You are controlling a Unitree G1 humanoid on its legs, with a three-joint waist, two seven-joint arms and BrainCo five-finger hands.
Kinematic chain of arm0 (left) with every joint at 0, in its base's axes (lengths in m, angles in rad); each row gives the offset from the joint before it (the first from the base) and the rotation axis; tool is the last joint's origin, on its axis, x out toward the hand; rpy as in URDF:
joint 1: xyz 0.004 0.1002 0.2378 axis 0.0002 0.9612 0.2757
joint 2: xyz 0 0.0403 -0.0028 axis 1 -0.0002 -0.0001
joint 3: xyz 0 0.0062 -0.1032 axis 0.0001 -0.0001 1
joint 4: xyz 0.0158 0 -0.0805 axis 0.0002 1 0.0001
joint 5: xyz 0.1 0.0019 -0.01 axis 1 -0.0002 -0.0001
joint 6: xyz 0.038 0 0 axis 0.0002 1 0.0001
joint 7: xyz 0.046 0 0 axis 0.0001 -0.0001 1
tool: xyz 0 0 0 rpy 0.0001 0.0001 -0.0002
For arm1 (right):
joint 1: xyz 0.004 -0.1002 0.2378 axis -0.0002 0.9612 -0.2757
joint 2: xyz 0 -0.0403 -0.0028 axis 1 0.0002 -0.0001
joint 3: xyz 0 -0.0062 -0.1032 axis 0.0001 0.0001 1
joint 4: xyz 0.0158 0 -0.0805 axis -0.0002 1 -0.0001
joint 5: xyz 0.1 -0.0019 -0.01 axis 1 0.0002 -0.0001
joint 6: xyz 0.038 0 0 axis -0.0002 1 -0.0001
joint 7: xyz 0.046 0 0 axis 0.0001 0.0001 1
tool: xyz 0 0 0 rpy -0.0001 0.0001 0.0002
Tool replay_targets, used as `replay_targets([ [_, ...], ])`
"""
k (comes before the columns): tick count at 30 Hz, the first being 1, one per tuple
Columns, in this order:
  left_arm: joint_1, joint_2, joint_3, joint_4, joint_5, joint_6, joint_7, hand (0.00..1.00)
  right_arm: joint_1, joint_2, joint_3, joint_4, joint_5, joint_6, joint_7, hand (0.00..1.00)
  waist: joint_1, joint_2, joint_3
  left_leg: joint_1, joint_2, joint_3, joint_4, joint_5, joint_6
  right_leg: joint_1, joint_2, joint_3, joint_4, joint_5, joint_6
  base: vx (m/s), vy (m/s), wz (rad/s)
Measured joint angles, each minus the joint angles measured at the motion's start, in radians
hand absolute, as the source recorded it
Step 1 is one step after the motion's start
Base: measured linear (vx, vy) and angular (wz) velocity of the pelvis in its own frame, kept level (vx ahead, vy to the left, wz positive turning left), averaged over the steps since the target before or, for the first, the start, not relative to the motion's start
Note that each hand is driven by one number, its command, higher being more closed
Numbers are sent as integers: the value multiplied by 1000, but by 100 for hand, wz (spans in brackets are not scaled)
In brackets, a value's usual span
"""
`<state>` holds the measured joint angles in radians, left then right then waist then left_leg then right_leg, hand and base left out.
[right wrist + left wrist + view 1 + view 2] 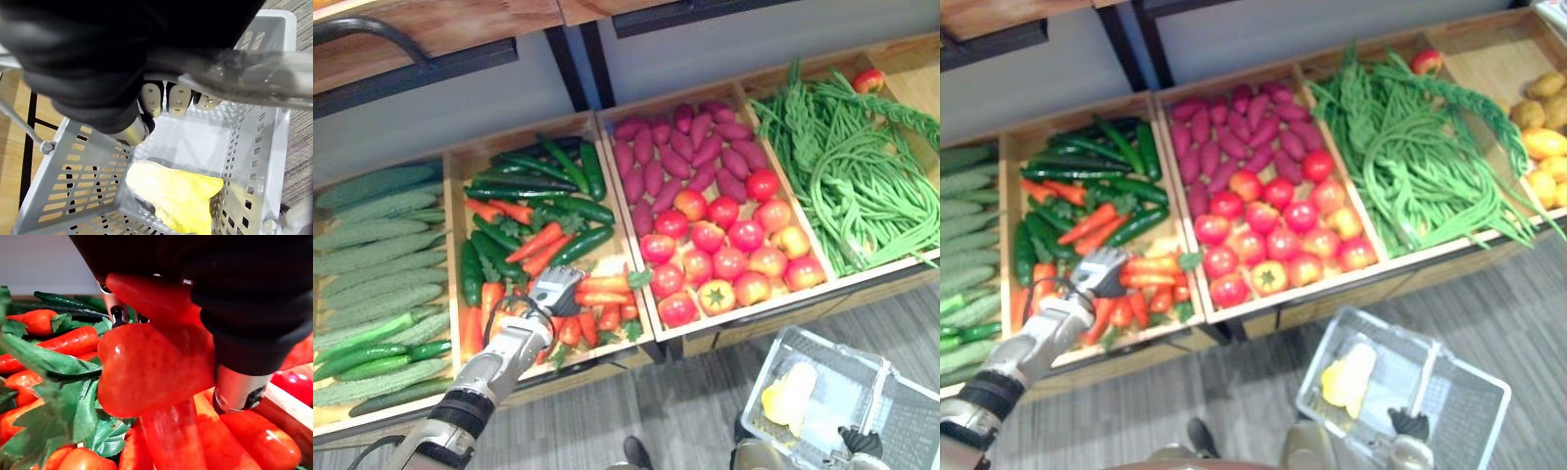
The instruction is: Pick vegetable in the basket
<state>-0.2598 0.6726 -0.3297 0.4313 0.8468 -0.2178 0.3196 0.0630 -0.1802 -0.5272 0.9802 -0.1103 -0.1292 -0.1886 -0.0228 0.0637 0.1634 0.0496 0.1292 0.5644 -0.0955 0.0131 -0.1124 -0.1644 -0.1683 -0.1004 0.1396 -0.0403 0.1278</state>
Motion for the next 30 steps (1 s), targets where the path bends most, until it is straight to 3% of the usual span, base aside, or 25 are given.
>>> replay_targets([
  [8, 49, 17, 19, -124, -1, -31, -19, 100, 12, -25, -101, 16, -11, 35, 6, 100, -1, -1, -14, 30, -2, 8, 0, 2, 3, 23, 2, 14, 1, 0, 0, -3, -3, -4],
  [14, 84, 26, 23, -198, -2, -63, -38, 100, 28, -65, -145, 18, -56, 53, 22, 100, 5, -8, -33, 59, 4, 74, 0, -3, -1, 14, 23, 78, 5, 5, 4, -15, -16, -30],
  [30, 47, 35, 41, -323, -1, -71, -51, 100, 137, -74, -178, 1, -126, 73, 26, 100, 18, -23, -76, 95, 17, 153, -1, -12, -11, 18, 43, 138, -1, 20, 2, -12, -6, -12],
])
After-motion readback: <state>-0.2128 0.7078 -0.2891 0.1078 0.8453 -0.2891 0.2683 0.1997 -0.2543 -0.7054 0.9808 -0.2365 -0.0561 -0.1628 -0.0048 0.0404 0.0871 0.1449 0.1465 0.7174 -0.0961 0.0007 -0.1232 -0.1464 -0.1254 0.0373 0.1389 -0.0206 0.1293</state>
